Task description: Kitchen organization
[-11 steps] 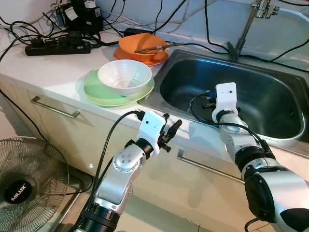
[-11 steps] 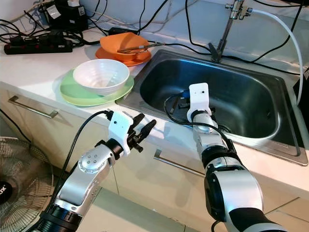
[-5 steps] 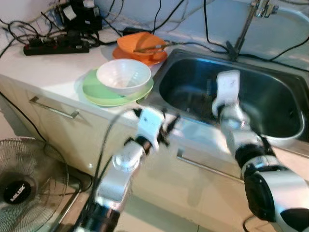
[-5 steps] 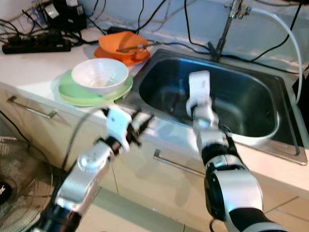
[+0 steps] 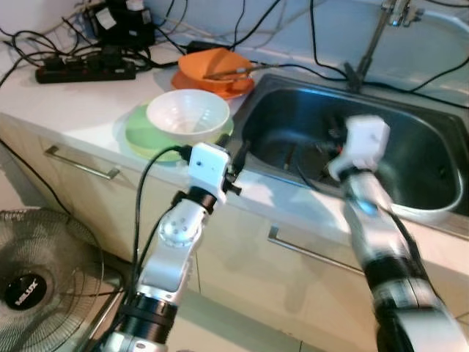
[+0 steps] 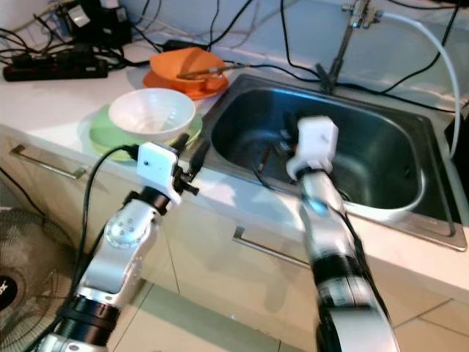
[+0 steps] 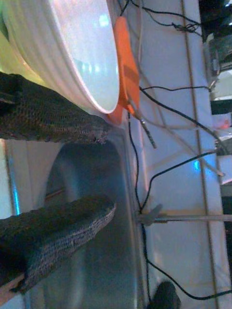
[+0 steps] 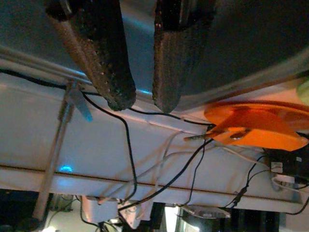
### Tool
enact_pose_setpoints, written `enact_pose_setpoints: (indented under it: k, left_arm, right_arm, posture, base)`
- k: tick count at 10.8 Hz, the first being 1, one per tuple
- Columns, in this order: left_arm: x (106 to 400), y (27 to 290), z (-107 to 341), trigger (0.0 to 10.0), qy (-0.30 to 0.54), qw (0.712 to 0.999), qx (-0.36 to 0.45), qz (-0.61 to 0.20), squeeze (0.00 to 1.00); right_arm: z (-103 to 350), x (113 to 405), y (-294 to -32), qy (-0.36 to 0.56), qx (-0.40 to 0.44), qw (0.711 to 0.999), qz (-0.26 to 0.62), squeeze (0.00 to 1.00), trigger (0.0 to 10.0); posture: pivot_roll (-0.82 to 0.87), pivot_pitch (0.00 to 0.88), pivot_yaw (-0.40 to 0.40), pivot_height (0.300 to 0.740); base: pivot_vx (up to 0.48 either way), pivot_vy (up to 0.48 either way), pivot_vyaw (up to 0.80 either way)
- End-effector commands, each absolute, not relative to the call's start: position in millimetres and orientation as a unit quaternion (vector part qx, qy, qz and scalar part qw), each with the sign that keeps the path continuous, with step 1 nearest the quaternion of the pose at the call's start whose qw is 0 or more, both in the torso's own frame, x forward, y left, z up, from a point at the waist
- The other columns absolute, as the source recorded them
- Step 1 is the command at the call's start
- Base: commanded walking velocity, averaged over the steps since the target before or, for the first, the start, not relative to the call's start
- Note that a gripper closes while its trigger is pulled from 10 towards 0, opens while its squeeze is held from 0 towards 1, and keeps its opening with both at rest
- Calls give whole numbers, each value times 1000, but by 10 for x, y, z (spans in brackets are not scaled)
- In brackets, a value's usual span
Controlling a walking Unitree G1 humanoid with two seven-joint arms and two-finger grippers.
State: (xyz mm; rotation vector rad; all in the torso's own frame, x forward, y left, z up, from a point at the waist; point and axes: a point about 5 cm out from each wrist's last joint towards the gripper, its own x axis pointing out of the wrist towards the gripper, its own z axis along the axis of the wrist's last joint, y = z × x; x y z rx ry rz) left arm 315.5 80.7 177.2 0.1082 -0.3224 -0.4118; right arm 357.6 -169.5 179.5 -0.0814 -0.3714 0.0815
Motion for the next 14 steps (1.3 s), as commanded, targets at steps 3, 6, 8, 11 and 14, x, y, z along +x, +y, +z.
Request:
enact_pose_setpoints:
  k: [3, 6, 8, 11, 14]
  left_arm:
    - [3142, 867, 1755, 10000, -153, 967, 62, -195, 0]
    - [3075, 941, 1666, 10000, -141, 967, 85, -192, 0]
    - [3067, 960, 1678, 10000, -149, 968, 86, -185, 0]
    - [3118, 1017, 1904, 10000, -182, 954, 162, -176, 0]
    - [3223, 1254, 2112, 10000, -192, 952, 203, -126, 0]
  right_arm:
    - [1691, 3383, -1789, -168, -53, 983, 55, 0, 10000]
    - [1558, 3267, -1543, -141, -24, 987, 78, 0, 10000]
    - [1434, 3262, -1371, -117, 5, 990, 75, 0, 10000]
    - [1309, 3274, -1103, -85, 21, 992, 88, 0, 10000]
    - [1250, 3270, -1038, -73, 31, 993, 87, 0, 10000]
  posture:
    - [58, 78, -27, 740]
    - [51, 66, -24, 740]
    - [51, 58, -25, 740]
    - [75, 31, -32, 740]
    - [85, 17, -34, 740]
  base:
    - [0, 0, 0]
    - [0, 0, 0]
    - [0, 0, 0]
    - [0, 0, 0]
    - [0, 0, 0]
